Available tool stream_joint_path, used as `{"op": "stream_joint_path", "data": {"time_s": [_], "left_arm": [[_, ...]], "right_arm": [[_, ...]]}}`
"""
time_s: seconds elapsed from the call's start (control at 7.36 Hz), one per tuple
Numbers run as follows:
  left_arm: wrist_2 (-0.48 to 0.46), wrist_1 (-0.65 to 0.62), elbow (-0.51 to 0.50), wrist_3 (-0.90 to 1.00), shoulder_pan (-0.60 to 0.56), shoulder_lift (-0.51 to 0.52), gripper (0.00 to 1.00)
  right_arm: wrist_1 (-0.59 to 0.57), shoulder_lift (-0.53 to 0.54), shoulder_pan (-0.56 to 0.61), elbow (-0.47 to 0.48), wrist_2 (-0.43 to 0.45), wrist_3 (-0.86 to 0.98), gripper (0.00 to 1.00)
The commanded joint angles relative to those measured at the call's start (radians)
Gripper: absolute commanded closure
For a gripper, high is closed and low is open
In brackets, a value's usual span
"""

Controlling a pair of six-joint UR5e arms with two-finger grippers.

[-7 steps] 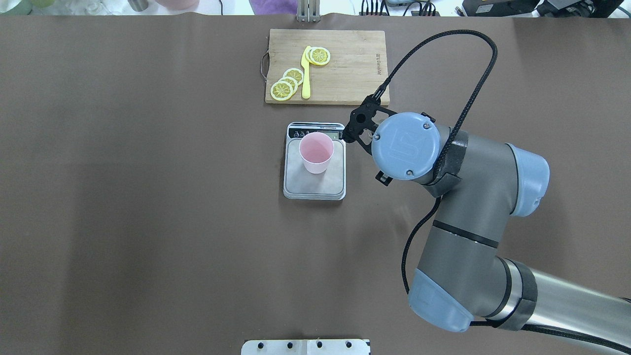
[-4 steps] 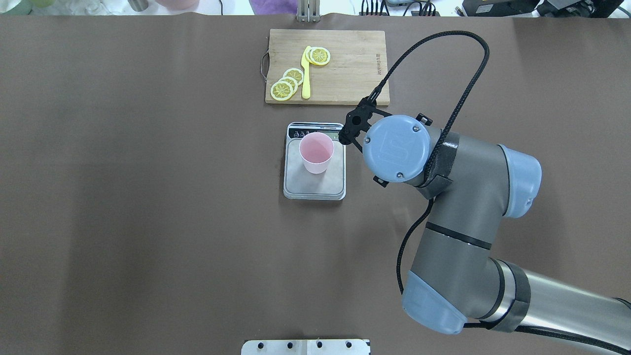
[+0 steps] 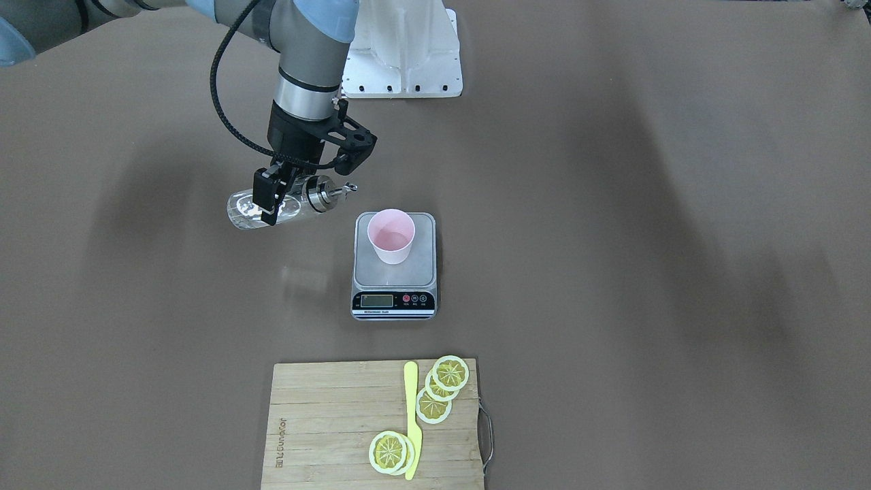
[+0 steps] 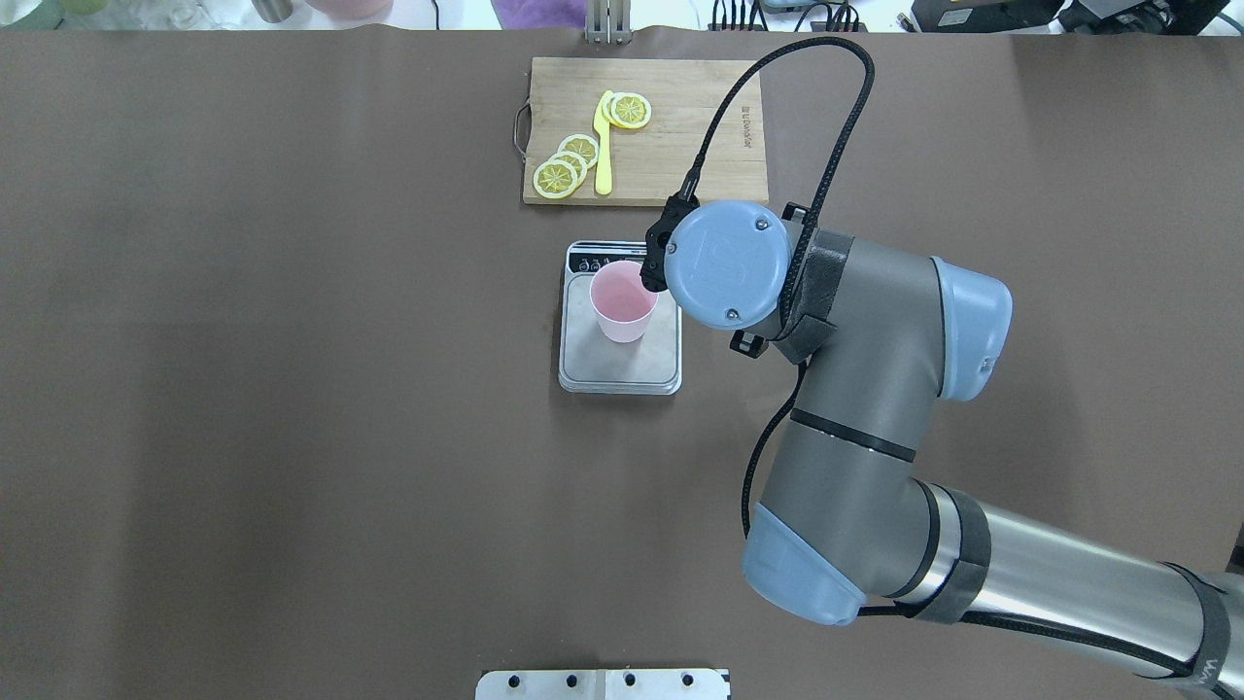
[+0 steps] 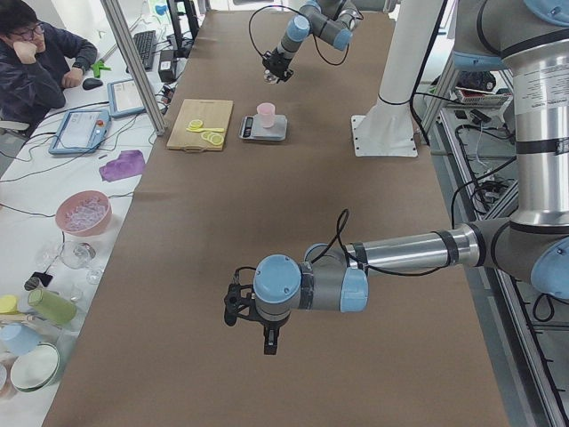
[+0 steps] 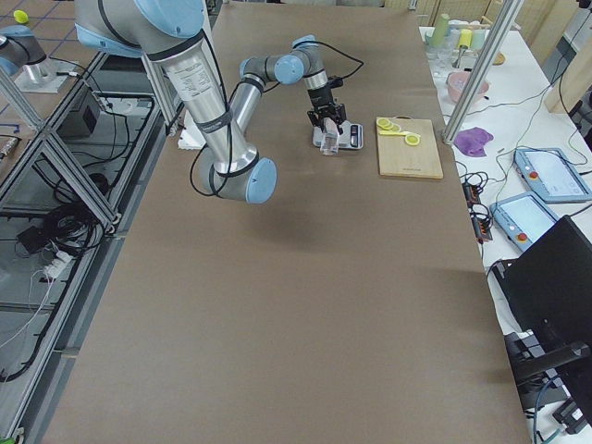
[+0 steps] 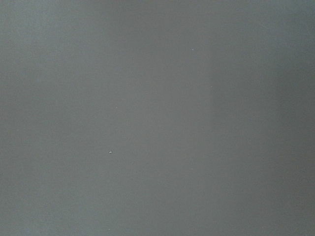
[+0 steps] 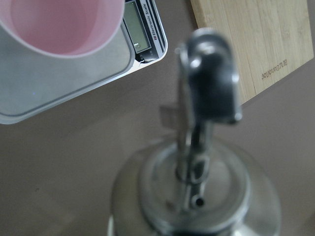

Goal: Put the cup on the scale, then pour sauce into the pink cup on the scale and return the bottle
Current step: 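Bring the sauce bottle's spout above the pink cup with the right gripper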

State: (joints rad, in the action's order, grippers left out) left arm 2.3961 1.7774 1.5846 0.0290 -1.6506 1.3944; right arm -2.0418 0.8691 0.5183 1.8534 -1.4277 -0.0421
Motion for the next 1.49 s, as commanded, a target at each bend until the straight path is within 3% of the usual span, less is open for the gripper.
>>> {"op": "stream_joint_path", "data": {"time_s": [0.0,0.27,0.95,1.36], "left_arm": [[0.000,0.002,-0.012,0.002,0.000,0.000,0.02],[0.000,0.002,-0.017,0.002,0.000,-0.002,0.02],[0.000,0.002,-0.017,0.002,0.000,-0.002,0.02],[0.000,0.002,-0.026,0.002,0.000,-0.002,0.02]], "right_arm": [[-0.001,-0.045,0.025,-0.071,-0.060,0.030,1.00],[-0.001,-0.062,0.026,-0.105,-0.074,0.031,1.00],[-0.127,-0.099,0.029,-0.114,-0.069,0.033,1.00],[-0.196,-0.177,0.029,-0.201,-0.062,0.033,1.00]]}}
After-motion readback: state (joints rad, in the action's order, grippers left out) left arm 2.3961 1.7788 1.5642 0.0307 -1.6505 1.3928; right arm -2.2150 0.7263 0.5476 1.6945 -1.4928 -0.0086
